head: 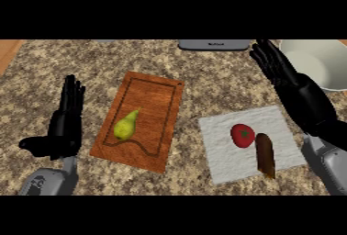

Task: Pick the sweet potato from the placemat and place it in the bowl

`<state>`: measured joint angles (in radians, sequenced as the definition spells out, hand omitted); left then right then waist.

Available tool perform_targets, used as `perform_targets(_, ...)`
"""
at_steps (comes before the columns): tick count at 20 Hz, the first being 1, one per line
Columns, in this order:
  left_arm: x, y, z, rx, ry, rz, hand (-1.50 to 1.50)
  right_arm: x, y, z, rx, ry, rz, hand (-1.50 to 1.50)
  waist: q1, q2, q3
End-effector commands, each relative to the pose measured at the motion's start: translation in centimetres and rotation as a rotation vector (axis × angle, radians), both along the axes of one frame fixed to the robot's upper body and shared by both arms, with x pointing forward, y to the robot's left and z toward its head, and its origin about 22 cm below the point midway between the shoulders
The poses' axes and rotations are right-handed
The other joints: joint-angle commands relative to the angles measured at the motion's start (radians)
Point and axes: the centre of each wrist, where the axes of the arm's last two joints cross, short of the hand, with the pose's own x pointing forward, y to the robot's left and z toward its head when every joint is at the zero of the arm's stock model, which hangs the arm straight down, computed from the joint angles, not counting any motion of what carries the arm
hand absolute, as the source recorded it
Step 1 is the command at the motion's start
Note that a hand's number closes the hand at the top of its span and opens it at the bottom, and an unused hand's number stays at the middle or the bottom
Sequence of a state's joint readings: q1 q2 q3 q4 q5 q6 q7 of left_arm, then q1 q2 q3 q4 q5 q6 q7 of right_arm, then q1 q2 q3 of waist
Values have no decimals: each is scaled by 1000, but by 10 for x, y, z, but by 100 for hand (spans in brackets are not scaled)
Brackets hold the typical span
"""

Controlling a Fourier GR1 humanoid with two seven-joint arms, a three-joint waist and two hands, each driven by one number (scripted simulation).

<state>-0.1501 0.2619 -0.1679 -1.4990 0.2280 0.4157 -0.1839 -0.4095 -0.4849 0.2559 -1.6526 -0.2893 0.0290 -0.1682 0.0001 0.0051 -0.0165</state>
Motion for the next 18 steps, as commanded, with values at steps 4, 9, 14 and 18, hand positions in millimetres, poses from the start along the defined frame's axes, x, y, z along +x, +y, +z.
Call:
perform_targets(4, -2, -6, -3, 60, 71, -71, 0, -25, -14, -85, -454, 369, -288, 150, -18, -5, 12)
perform_targets(9, -9, -4, -17, 43, 190, -100, 0, -25, -64, -82, -705, 127, -723, -150, -103, -31, 11)
perform_targets(14, -14, 2, -11, 48, 212, -153, 0, -98, 13, -134, -444, -21, -772, -150, -56, -23, 16)
perform_targets(18, -10, -12, -5, 47, 222, -193, 0, -114, 39, -128, -477, -175, -839, -150, -32, -16, 13)
